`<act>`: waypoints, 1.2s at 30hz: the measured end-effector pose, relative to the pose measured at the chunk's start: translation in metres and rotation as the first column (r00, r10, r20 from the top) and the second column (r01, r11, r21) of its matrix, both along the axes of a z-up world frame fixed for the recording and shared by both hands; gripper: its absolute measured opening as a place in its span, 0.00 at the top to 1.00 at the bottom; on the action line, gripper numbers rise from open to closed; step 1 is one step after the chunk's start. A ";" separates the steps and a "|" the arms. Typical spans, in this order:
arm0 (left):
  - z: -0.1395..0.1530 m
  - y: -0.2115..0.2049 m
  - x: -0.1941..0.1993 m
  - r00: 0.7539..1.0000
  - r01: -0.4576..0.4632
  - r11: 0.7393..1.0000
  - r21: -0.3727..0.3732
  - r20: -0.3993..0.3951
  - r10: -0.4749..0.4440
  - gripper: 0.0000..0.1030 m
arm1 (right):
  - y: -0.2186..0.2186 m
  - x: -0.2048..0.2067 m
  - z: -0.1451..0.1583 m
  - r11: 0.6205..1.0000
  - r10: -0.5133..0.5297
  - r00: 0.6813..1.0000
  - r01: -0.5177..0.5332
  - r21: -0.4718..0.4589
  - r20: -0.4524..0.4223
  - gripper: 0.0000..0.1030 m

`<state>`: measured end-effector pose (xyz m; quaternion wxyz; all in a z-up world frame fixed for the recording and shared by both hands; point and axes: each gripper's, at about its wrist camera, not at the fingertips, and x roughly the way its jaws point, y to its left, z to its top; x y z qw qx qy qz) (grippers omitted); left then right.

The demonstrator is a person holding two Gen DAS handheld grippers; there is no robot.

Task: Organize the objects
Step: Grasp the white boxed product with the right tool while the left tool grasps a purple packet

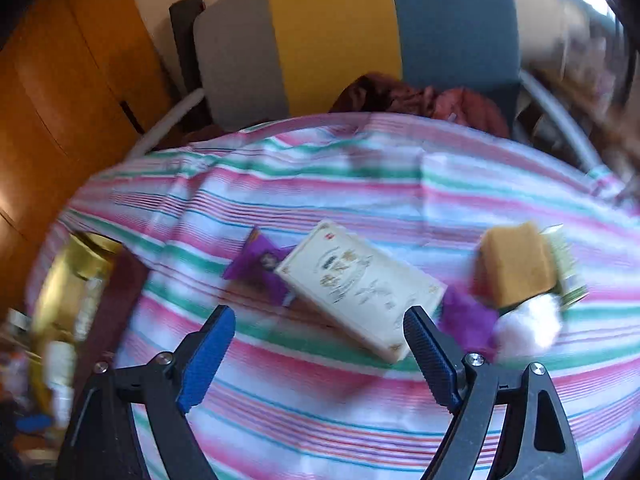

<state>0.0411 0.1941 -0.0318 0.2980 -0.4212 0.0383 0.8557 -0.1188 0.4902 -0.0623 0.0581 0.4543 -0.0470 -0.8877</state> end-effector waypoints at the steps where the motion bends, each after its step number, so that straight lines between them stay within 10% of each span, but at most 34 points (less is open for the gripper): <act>1: -0.001 0.001 0.000 1.000 0.003 1.000 0.003 0.007 -0.003 0.49 | -0.003 -0.002 0.001 0.998 -0.007 1.000 0.008 0.056 -0.020 0.15; 14: 0.009 -0.011 0.000 0.999 -0.042 0.999 0.008 -0.023 0.042 0.49 | -0.010 -0.029 -0.027 0.988 0.111 0.987 -0.122 0.095 0.116 0.21; 18: 0.008 -0.002 -0.002 0.999 -0.040 0.999 -0.001 -0.016 0.040 0.49 | -0.015 -0.023 -0.036 0.995 0.058 0.990 -0.068 0.074 0.129 0.48; 36: 0.003 0.084 -0.099 0.997 -0.083 0.996 0.012 0.005 0.083 0.49 | 0.005 0.075 -0.043 0.980 -0.197 0.970 0.193 0.039 0.143 0.50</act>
